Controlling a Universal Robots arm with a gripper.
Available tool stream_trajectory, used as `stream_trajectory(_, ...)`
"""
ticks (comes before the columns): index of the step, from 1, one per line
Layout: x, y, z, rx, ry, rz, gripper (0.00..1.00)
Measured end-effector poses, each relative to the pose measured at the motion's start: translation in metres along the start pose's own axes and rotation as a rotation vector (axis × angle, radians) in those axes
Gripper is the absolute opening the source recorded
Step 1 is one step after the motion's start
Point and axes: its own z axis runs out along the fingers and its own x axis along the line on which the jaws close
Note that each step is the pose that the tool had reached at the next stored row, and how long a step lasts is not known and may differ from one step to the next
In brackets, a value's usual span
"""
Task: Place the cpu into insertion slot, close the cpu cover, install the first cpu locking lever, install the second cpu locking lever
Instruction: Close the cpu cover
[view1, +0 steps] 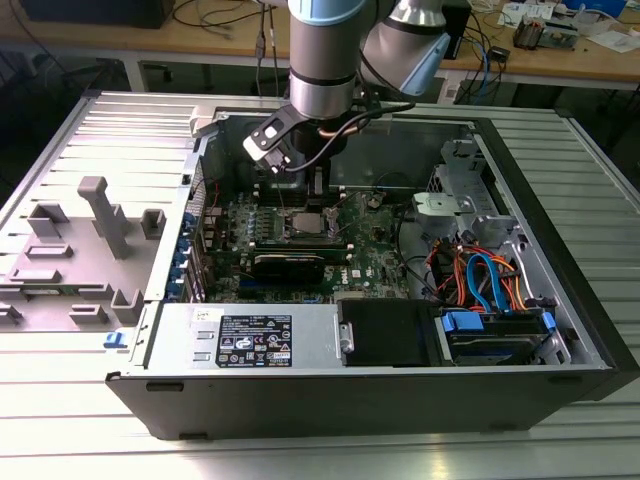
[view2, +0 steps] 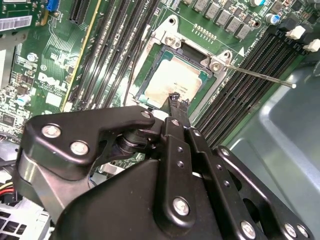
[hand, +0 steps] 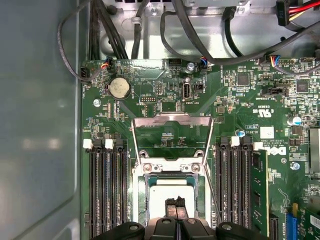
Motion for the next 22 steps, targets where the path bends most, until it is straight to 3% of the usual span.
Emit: stream_trajectory(22,0.0001,0.0058,-0.0042,0.0001,-0.0012,0.000,0.11)
